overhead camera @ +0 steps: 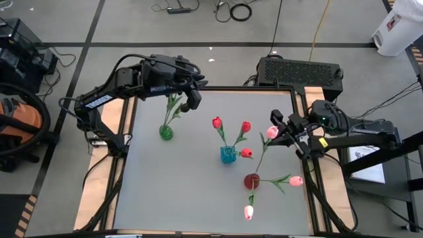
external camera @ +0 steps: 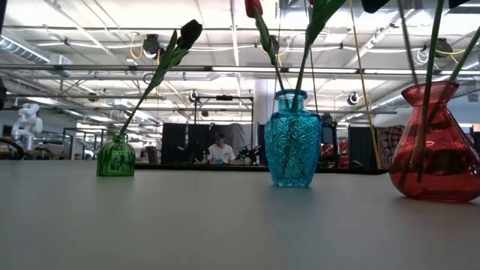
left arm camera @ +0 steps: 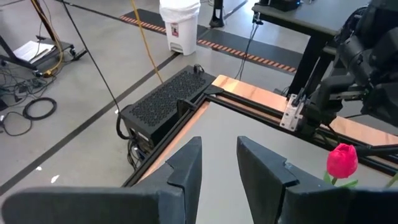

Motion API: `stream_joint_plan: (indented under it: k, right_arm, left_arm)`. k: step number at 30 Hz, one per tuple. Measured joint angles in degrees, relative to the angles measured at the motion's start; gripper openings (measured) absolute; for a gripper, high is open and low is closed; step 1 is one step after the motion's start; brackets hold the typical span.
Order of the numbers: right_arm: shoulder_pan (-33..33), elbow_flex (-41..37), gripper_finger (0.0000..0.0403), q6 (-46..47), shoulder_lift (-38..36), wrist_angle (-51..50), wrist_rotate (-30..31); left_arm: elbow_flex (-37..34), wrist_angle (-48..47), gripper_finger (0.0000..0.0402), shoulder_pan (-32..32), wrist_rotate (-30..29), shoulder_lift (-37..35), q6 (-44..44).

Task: Sort flowers into vase by color
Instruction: Put the pink tulip into the red vase

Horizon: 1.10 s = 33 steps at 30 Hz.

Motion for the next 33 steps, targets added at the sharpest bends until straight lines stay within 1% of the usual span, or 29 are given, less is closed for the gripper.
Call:
stream_joint_plan:
  k: [5, 15, 20, 33]
  right_arm:
    - [0.0, 0.0, 0.0, 1.8, 1.4, 1.1, -0.3]
    - [0.0, 0.0, 0.0, 5.0, 1.8, 3.2, -0.5]
    - [0.6, 0.0, 0.0, 4.5, 2.1, 3.2, -0.4]
    - [5.2, 0.0, 0.0, 0.5, 5.5, 3.3, 0.2]
  left_arm:
    - [0.0, -0.2, 0.0109, 0.0, 0.0, 0.0, 0.0]
    - [0.0, -0.2, 0.0109, 0.0, -0.1, 0.0, 0.0]
    - [0.0, -0.2, 0.0109, 0.0, -0.1, 0.0, 0.0]
    - [0.0, -0.2, 0.0109, 0.0, -0.1, 0.0, 0.0]
